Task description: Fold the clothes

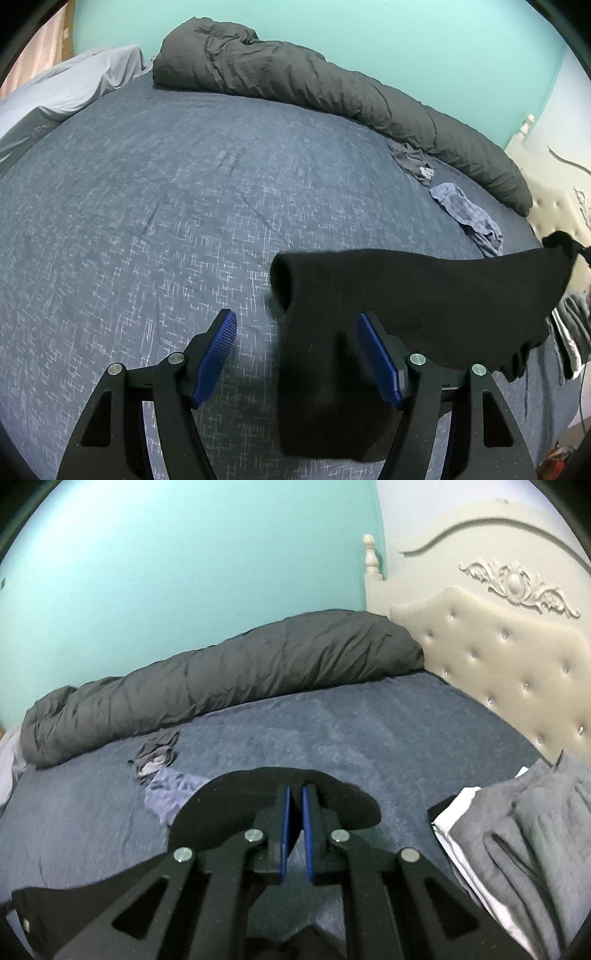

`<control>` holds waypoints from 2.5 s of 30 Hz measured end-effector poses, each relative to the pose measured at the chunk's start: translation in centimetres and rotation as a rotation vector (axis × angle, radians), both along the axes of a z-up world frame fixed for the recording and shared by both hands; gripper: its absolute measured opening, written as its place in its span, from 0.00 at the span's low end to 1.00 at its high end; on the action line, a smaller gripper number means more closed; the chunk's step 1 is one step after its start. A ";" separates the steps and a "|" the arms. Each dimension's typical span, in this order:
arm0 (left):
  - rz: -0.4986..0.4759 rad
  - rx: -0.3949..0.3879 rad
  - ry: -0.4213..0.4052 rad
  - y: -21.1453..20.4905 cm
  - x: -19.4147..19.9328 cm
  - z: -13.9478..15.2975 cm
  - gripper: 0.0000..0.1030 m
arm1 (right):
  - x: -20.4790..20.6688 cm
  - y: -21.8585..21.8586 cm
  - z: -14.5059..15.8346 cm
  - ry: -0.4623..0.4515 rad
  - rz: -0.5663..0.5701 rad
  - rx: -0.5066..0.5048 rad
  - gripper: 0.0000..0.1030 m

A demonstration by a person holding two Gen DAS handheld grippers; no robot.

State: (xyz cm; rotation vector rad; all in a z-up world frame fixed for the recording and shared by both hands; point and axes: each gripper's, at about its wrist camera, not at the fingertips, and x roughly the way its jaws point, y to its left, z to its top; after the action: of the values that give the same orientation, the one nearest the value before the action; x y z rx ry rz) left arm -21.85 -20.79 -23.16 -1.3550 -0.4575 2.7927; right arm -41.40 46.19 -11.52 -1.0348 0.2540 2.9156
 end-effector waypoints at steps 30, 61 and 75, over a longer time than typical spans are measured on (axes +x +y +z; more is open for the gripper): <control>0.001 0.290 -0.171 3.7 5.6 -6.4 0.75 | 16.5 -10.0 -18.4 -0.352 0.370 -0.315 0.69; -0.013 0.159 0.044 2.8 7.1 9.1 0.07 | 18.6 -5.0 -5.8 -0.116 0.326 -0.381 0.08; 0.007 0.126 -0.020 0.6 12.0 10.2 0.07 | 24.5 -3.9 -2.2 -0.180 0.431 -0.272 0.08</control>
State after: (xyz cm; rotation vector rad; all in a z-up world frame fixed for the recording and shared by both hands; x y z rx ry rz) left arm -9.86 -20.18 -12.97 -1.3593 -0.6283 2.7056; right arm -16.90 42.32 -13.74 -1.5607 0.4858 3.1900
